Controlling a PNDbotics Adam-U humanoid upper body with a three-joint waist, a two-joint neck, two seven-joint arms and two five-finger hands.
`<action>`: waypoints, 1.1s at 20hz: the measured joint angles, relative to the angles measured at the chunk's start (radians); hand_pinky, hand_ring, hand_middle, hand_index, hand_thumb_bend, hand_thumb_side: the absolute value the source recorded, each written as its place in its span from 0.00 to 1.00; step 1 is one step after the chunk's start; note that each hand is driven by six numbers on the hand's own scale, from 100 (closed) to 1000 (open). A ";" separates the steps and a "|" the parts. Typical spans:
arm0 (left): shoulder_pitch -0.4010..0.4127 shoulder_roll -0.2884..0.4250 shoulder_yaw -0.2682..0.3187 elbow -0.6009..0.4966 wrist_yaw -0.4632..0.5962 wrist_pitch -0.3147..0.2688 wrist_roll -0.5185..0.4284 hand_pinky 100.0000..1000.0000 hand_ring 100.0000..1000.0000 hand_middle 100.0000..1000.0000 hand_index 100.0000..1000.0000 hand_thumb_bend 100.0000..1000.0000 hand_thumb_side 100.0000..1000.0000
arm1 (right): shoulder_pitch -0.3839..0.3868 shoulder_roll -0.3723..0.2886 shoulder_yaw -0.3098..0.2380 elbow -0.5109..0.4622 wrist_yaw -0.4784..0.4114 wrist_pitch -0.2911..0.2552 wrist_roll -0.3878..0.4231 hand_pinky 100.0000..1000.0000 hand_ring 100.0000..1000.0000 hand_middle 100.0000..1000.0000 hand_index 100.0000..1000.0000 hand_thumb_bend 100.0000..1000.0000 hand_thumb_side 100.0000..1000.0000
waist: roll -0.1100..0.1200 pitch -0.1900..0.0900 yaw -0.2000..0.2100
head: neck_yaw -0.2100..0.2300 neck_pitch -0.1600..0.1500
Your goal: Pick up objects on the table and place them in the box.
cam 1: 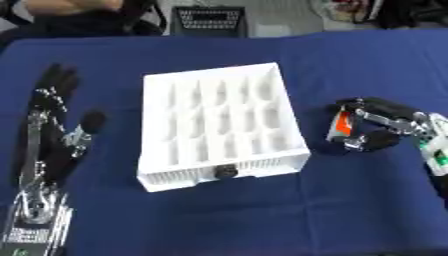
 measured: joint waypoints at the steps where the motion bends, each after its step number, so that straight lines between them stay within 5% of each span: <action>1: 0.000 0.000 0.000 0.000 0.000 0.000 0.000 1.00 0.91 0.87 1.00 0.99 0.62 | 0.000 0.000 0.000 -0.002 0.000 0.000 0.000 0.76 0.76 0.84 0.97 0.27 0.75 | 0.000 0.000 0.000 | 0.000 0.000; 13: 0.000 0.000 0.000 0.000 0.000 -0.001 -0.001 1.00 0.91 0.87 1.00 0.99 0.62 | 0.001 0.000 0.000 -0.011 0.000 0.016 -0.035 0.47 0.60 0.80 0.90 0.04 0.57 | 0.000 -0.002 0.000 | 0.000 0.000; 22: 0.000 0.000 0.000 0.000 0.000 -0.003 -0.003 1.00 0.91 0.87 1.00 0.98 0.62 | 0.002 0.000 0.000 -0.010 0.007 0.023 -0.055 0.43 0.54 0.79 0.90 0.02 0.58 | 0.000 -0.002 0.000 | 0.000 0.000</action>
